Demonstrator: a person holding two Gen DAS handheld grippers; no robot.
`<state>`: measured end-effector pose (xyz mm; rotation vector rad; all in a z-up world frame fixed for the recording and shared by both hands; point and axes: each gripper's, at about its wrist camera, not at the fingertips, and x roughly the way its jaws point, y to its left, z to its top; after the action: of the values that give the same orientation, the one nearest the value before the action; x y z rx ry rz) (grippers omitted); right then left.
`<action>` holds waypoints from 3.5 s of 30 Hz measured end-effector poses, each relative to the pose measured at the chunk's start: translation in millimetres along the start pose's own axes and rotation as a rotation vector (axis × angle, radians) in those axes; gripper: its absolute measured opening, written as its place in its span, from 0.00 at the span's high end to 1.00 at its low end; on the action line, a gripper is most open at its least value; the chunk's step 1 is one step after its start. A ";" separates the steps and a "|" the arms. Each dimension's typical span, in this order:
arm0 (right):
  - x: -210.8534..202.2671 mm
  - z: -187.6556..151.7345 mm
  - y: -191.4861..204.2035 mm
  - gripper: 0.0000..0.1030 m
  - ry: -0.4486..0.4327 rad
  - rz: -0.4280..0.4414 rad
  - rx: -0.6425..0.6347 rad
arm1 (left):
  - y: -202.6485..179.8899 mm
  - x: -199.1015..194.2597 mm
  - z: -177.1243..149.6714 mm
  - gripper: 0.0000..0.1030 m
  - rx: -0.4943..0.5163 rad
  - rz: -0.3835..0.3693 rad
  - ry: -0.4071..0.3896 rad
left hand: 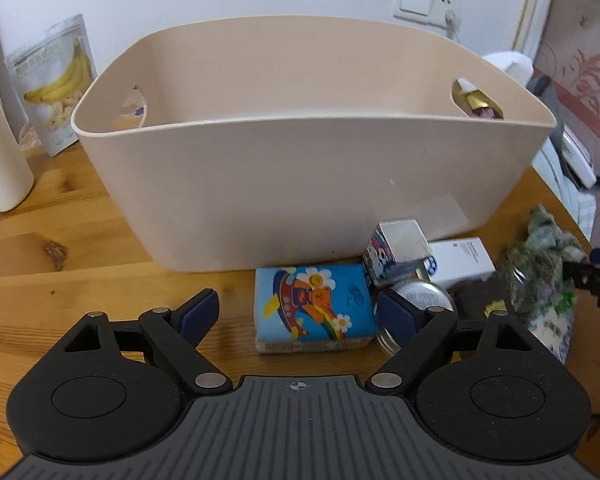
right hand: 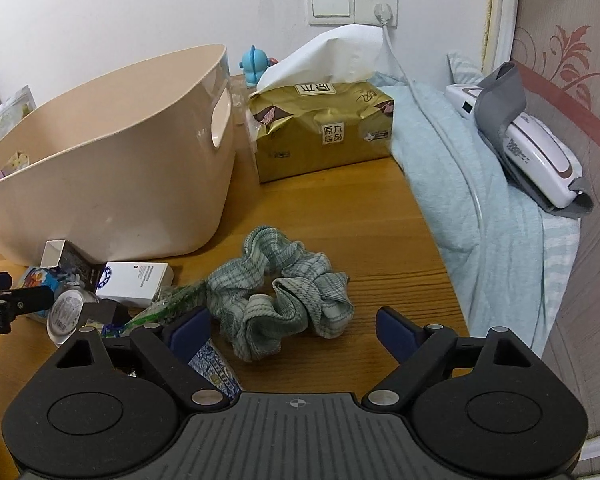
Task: Organize objects
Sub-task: 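Grasp the green checked cloth with the right tool while the left tool grasps the blue snack box, then carry the cloth and snack box over the bin and release both inside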
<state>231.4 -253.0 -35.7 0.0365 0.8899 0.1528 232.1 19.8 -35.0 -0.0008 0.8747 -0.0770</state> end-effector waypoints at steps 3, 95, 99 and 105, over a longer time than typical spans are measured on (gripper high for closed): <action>5.5 2.0 0.2 0.13 0.006 0.006 -0.002 | 1.0 2.4 2.7 0.14 -0.012 0.004 0.000; -106.9 56.4 57.7 0.80 -0.307 0.112 -0.047 | 22.5 -110.4 57.8 0.38 0.025 -0.031 -0.329; -100.9 61.7 58.7 0.80 -0.313 0.118 -0.045 | 18.9 -105.2 68.0 0.38 0.048 -0.028 -0.328; -87.8 70.2 61.9 0.80 -0.306 0.130 -0.051 | 20.3 -97.0 82.0 0.38 0.055 -0.040 -0.320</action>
<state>224.3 -202.5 82.1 0.0684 0.5780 0.2835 234.4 44.2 91.3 0.0204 0.5531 -0.1346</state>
